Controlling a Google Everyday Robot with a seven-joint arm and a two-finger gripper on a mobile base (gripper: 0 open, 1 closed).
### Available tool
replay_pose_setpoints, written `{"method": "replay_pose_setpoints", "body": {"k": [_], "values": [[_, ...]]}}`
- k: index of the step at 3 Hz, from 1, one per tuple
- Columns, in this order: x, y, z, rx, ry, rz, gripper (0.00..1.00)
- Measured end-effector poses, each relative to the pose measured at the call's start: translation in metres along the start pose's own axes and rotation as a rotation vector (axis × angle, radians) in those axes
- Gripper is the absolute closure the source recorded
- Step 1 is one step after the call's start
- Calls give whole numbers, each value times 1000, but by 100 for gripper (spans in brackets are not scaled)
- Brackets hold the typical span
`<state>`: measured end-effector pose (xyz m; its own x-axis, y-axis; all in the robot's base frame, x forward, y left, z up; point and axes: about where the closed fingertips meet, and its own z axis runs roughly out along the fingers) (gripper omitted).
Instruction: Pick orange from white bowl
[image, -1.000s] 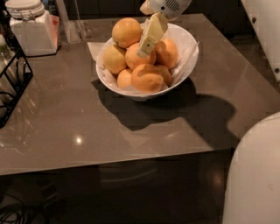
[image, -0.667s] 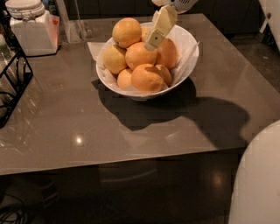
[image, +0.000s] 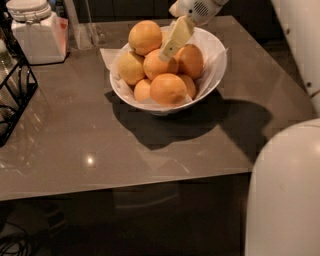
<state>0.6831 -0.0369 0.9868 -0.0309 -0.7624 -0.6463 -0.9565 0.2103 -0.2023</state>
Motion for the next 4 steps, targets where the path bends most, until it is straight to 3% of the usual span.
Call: {"method": "replay_pose_setpoints", "body": {"k": [2,3,4], "values": [[-29,1,63,-151,-91,0,0],[-45,5,66,-179,-138,-13,17],[-45,5,66,-179,-139,-13,40]]}}
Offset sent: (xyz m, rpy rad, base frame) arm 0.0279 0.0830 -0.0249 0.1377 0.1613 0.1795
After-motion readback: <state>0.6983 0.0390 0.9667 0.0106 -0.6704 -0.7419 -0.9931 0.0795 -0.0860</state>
